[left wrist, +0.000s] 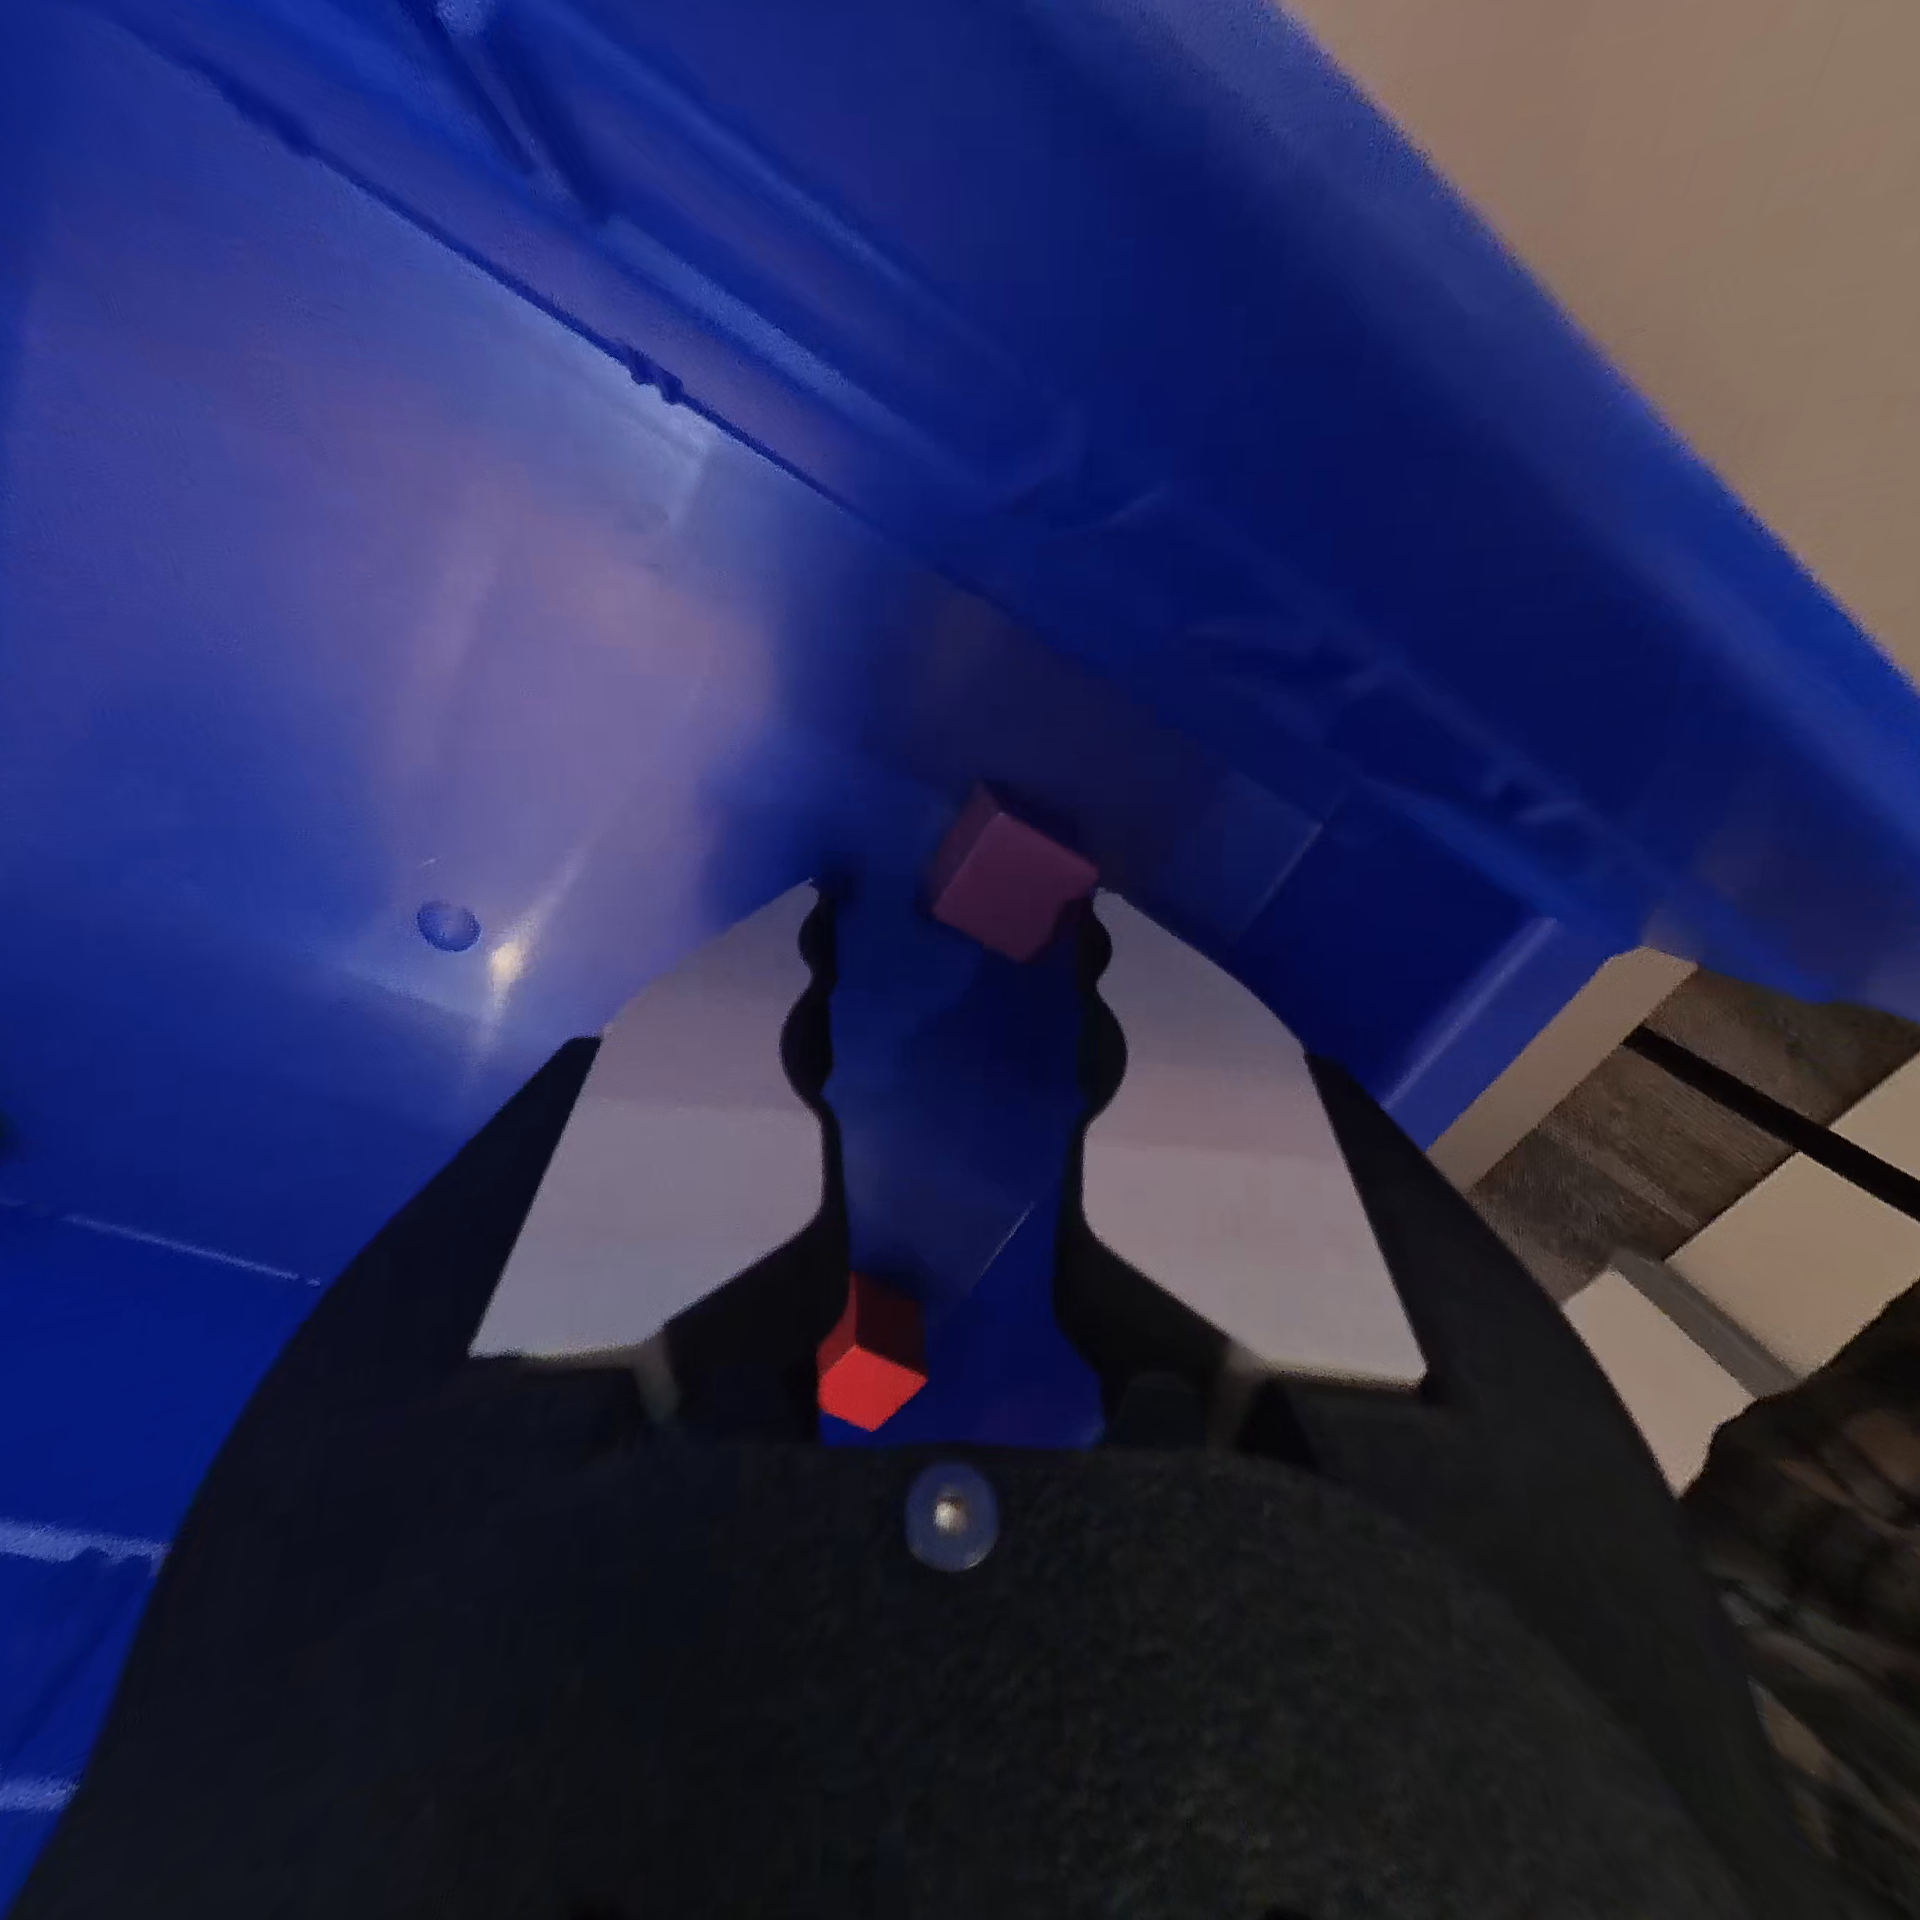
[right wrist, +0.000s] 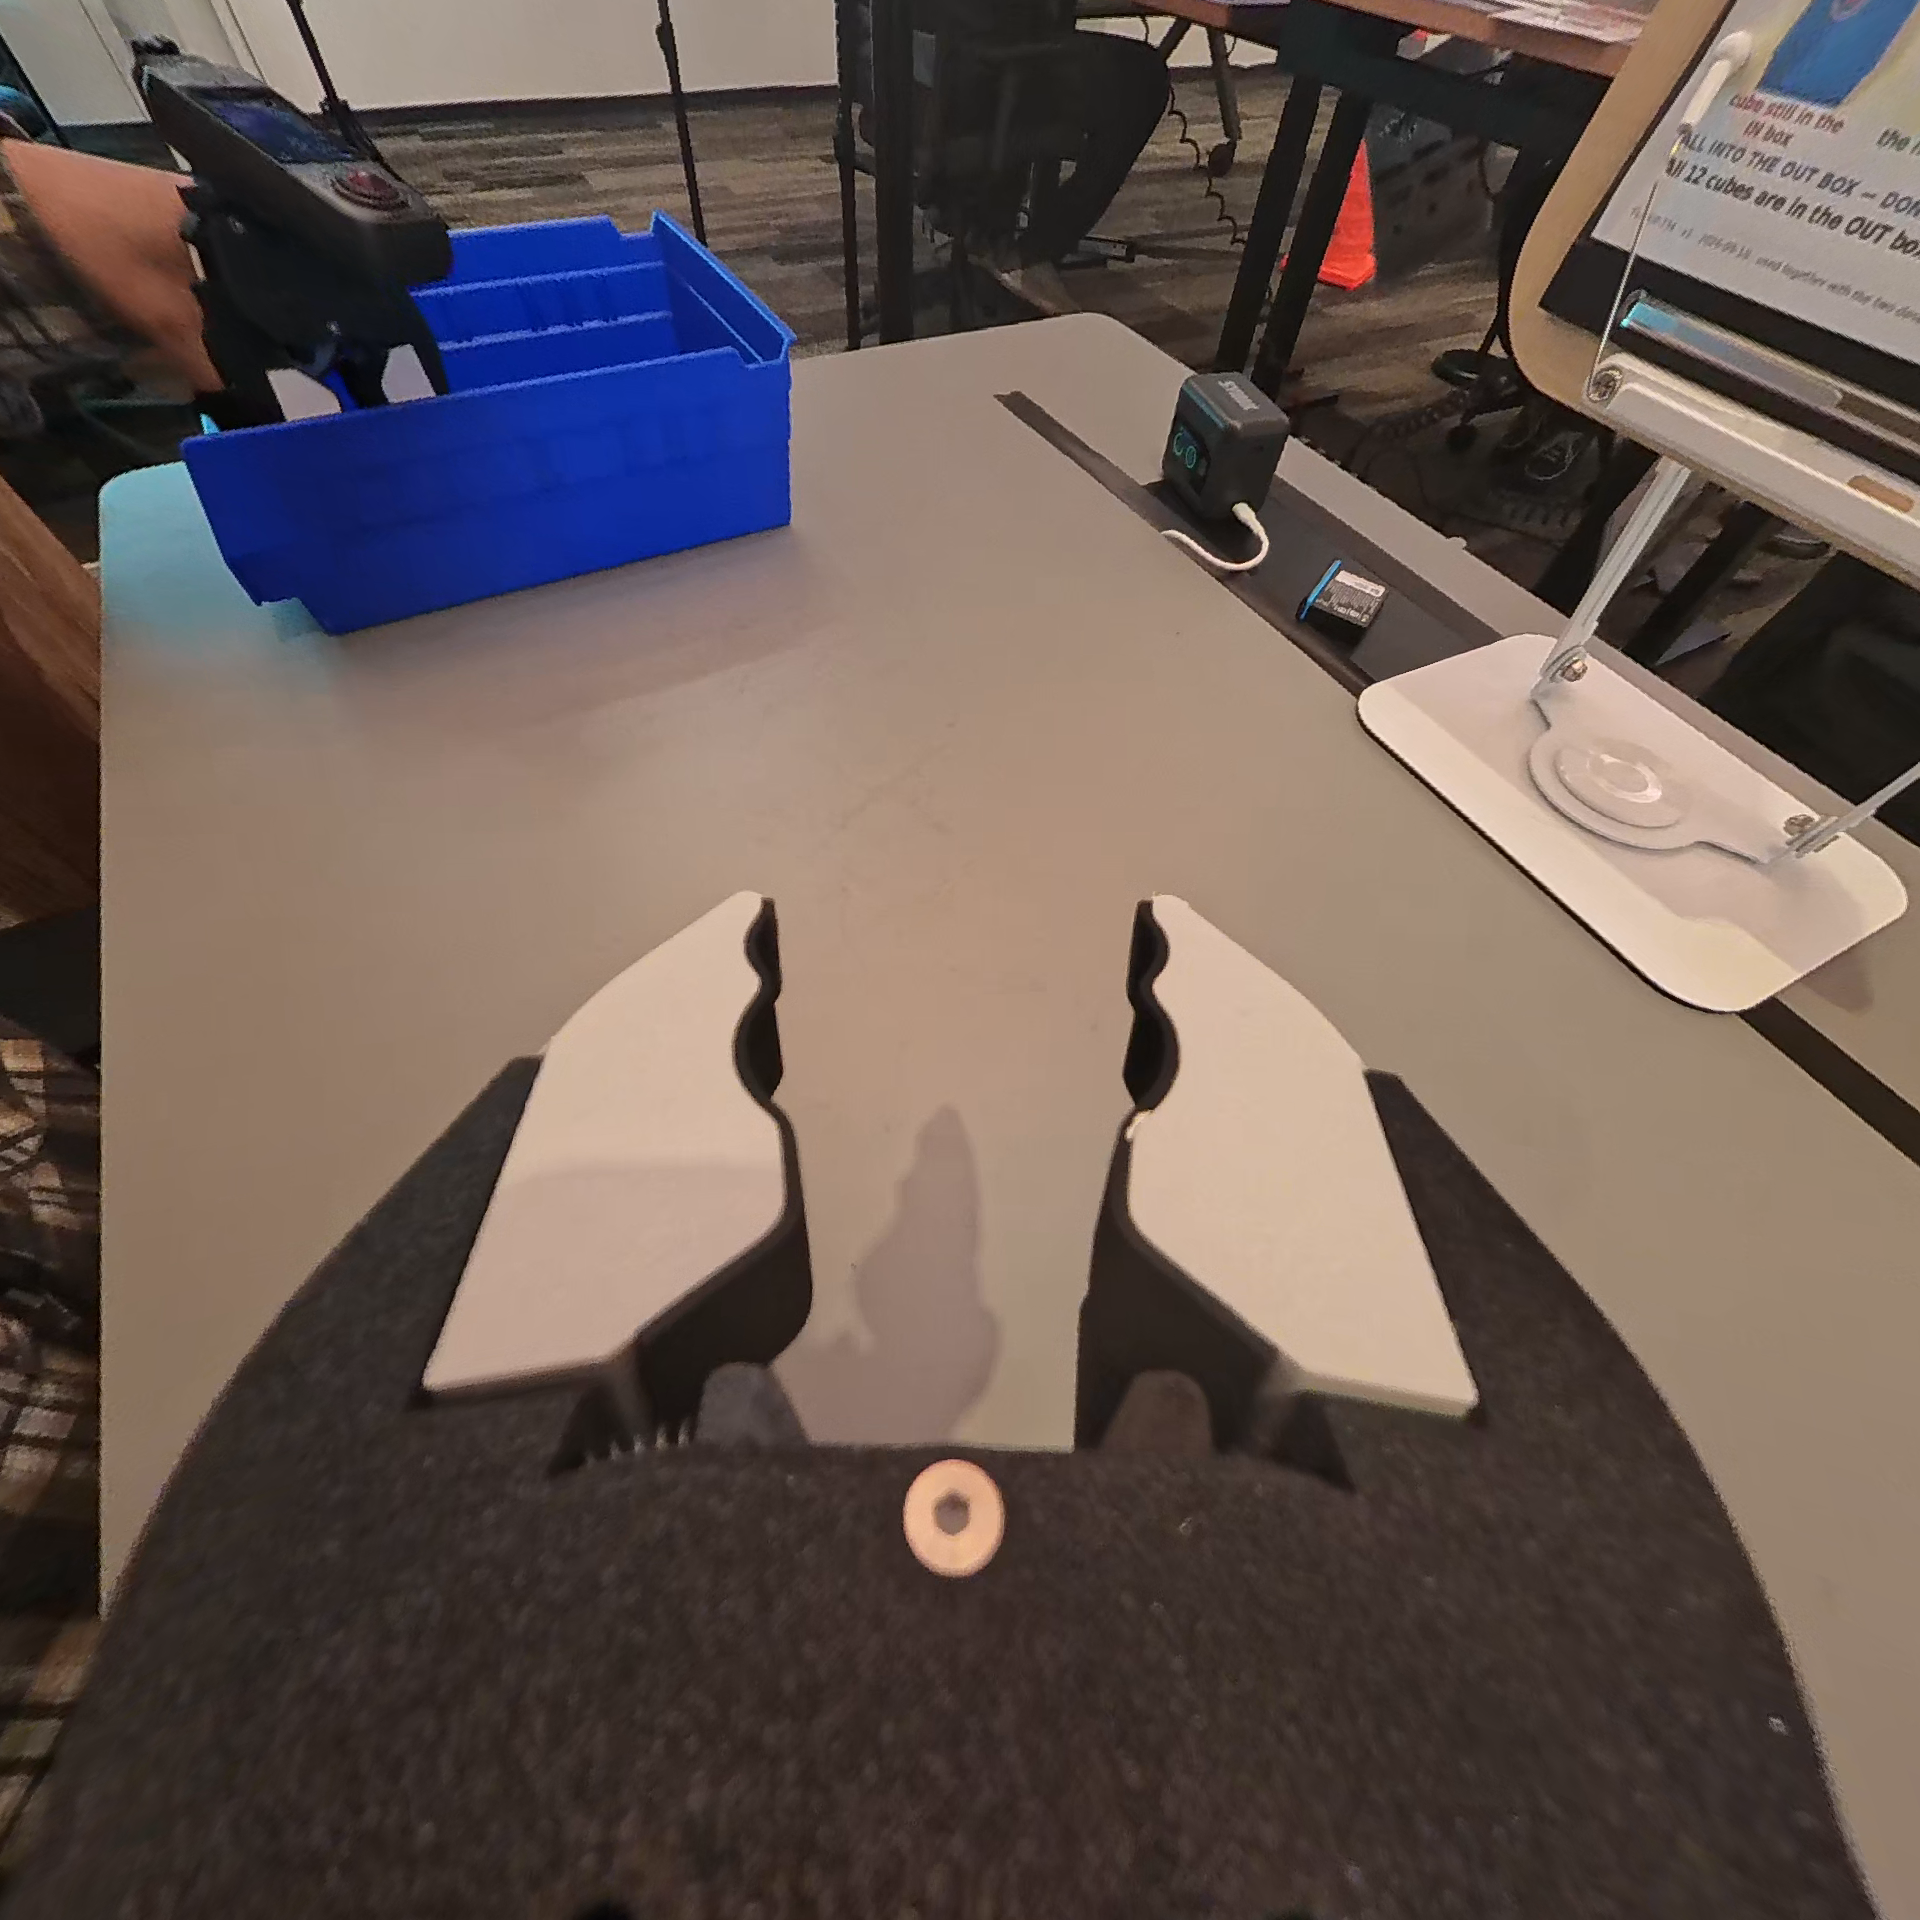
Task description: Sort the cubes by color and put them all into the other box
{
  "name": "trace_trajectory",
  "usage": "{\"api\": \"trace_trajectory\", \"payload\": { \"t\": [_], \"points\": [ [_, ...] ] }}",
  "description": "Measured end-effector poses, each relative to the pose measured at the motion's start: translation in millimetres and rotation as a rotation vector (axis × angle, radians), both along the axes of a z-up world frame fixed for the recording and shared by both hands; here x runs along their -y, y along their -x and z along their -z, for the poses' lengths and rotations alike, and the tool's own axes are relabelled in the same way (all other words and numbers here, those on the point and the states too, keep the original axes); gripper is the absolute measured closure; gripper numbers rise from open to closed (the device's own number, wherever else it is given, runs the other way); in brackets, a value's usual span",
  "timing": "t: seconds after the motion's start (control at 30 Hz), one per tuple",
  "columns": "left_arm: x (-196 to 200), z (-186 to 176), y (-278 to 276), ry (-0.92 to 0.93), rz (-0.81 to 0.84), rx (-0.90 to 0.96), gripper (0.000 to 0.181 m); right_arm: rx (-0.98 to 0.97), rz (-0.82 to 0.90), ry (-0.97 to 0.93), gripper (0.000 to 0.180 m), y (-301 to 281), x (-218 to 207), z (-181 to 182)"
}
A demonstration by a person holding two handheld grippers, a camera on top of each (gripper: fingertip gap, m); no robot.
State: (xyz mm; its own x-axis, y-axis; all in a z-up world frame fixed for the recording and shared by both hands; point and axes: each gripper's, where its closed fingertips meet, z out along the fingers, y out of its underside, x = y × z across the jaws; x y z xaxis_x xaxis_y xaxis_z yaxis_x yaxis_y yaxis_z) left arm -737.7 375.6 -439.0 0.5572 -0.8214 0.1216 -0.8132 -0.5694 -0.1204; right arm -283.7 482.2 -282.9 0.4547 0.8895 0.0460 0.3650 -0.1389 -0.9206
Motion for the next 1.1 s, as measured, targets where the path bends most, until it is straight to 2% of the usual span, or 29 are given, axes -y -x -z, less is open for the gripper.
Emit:
{"api": "trace_trajectory", "payload": {
  "t": [0.23, 0.4, 0.53, 0.63, 0.77, 0.93, 1.0, 1.1],
  "points": [
    [2.0, -1.5, -6.1, -0.039, 0.065, 0.07, 0.144, -0.001, -0.005, 0.001, 0.115, 2.1, 0.2, 1.7],
    [1.9, 1.6, -10.3, -0.056, 0.115, 0.11, 0.157, -0.006, 0.0, 0.004, 0.116, 0.5, 0.5, 2.5],
    [-7.0, -5.3, -4.7, -0.126, 0.106, 0.113, 0.158, -0.03, -0.008, 0.019, 0.117, 1.6, 3.4, -1.1],
    [-27.9, -45.3, -5.0, -0.314, 0.031, 0.209, 0.158, -0.061, -0.012, 0.028, 0.118, 4.3, 6.6, -7.6],
    [-49.9, -136.2, -35.5, -0.636, -0.031, 0.419, 0.159, -0.216, -0.041, 0.159, 0.12, 16.8, 11.8, -19.4],
    [-44.2, -224.5, -149.0, -0.901, 0.106, 0.699, 0.159, -0.507, -0.206, 0.476, 0.119, 47.5, 30.1, -38.3],
    [-39.5, -242.4, -204.3, -0.971, 0.18, 0.844, 0.159, -0.608, -0.3, 0.636, 0.117, 59.5, 41.2, -45.8],
    [-34.9, -246.7, -279.8, -1.005, 0.286, 1.045, 0.159, -0.757, -0.434, 0.914, 0.117, 67.8, 56.2, -58.4]
  ]
}}
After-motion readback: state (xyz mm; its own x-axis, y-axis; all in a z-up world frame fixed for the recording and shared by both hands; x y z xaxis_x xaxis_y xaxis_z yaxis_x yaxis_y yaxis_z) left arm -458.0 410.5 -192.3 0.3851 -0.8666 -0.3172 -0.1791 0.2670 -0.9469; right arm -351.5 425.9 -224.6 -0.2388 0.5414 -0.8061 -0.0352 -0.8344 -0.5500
